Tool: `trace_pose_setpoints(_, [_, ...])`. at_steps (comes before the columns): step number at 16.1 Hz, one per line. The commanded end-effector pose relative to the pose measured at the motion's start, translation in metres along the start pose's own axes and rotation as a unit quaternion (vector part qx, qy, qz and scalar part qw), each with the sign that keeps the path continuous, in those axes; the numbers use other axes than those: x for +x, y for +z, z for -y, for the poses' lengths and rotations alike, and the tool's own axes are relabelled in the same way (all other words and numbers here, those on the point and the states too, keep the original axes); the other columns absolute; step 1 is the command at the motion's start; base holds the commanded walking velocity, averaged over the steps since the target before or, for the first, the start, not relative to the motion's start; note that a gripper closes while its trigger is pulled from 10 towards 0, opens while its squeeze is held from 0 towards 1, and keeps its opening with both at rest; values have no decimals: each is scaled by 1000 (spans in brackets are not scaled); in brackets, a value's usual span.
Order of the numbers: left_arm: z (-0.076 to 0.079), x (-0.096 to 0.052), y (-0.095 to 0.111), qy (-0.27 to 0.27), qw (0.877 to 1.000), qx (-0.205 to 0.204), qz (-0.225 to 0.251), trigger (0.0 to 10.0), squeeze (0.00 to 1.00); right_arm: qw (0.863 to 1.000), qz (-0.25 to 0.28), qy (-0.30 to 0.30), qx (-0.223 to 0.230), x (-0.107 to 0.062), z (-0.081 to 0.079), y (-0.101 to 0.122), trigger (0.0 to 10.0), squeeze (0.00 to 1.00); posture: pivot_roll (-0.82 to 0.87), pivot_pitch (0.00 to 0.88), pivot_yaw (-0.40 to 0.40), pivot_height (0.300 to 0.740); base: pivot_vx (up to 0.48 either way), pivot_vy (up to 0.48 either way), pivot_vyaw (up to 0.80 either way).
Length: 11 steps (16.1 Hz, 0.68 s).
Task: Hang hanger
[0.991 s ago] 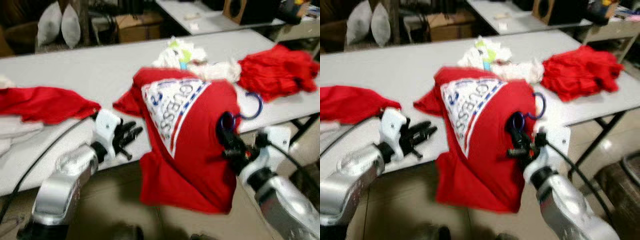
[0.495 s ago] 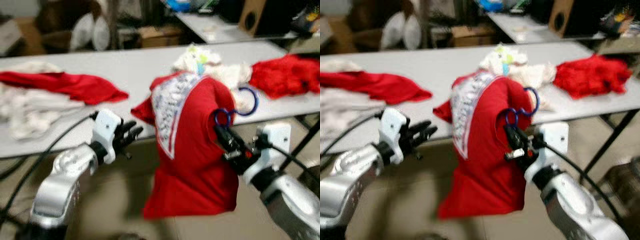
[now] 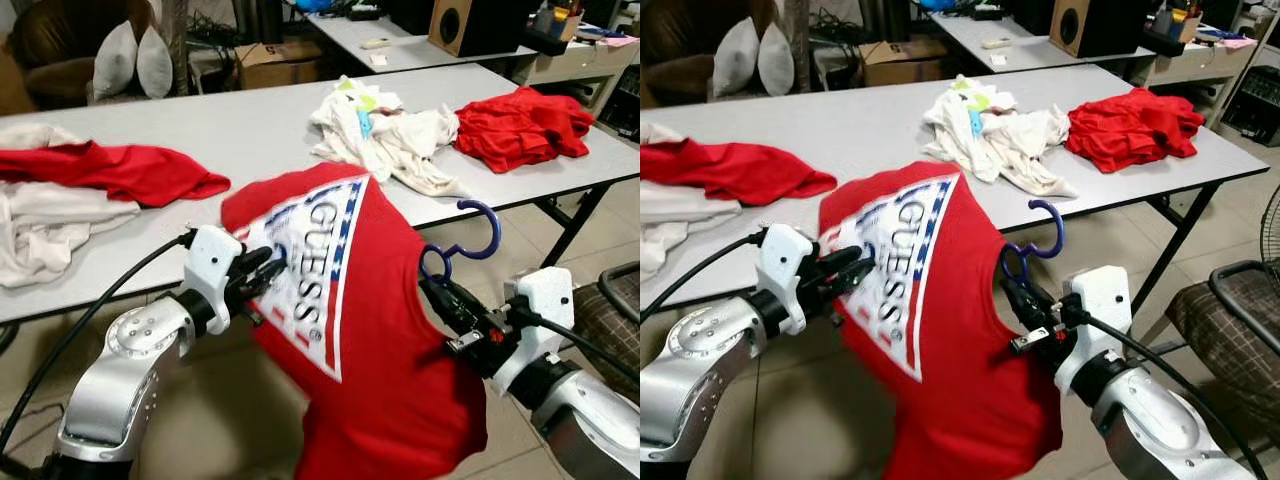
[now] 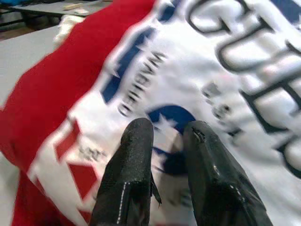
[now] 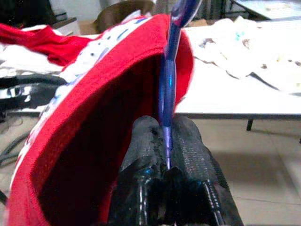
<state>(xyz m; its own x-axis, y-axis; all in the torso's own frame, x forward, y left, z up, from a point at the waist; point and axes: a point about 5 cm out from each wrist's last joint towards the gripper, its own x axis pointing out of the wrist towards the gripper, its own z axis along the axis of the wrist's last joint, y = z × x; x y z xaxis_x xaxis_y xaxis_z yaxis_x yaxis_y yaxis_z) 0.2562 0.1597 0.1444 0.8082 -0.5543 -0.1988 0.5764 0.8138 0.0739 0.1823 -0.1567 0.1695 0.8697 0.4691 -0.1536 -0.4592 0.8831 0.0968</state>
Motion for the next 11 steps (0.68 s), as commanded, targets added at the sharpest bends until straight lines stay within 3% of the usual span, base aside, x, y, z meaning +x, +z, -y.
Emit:
trace_pose_setpoints(1, [-7, -4, 1, 19, 1000, 0, 5, 10000, 0, 1000, 8, -1, -19, 0, 1, 3, 10000, 0, -48, 0, 20, 740, 0, 0, 0])
trace_pose_setpoints(3, [-12, -10, -3, 38, 999, -16, 8, 10000, 0, 999, -9, 33, -35, 1, -3, -1, 10000, 0, -39, 0, 14, 740, 0, 0, 800])
trace_pose_setpoints(4, [-18, -16, -11, 53, 998, -32, -15, 10000, 0, 997, -18, 69, -42, 0, -8, -4, 10000, 0, -37, 0, 13, 740, 0, 0, 800])
trace_pose_setpoints(6, [-19, -32, -23, 17, 997, -23, -70, 10000, 0, 994, -28, 88, -52, -3, -6, -8, 10000, 0, -29, 0, 5, 740, 0, 0, 800])
trace_pose_setpoints(9, [-9, -49, -25, -62, 994, -21, -83, 10000, 0, 993, -33, 89, -64, -2, 2, -10, 10000, 0, -19, 0, -5, 740, 0, 0, 800])
trace_pose_setpoints(11, [-8, -52, -26, -54, 995, -17, -83, 10000, 0, 993, -42, 75, -75, 3, 13, -14, 10000, 0, 17, 0, -39, 740, 0, 0, 800])
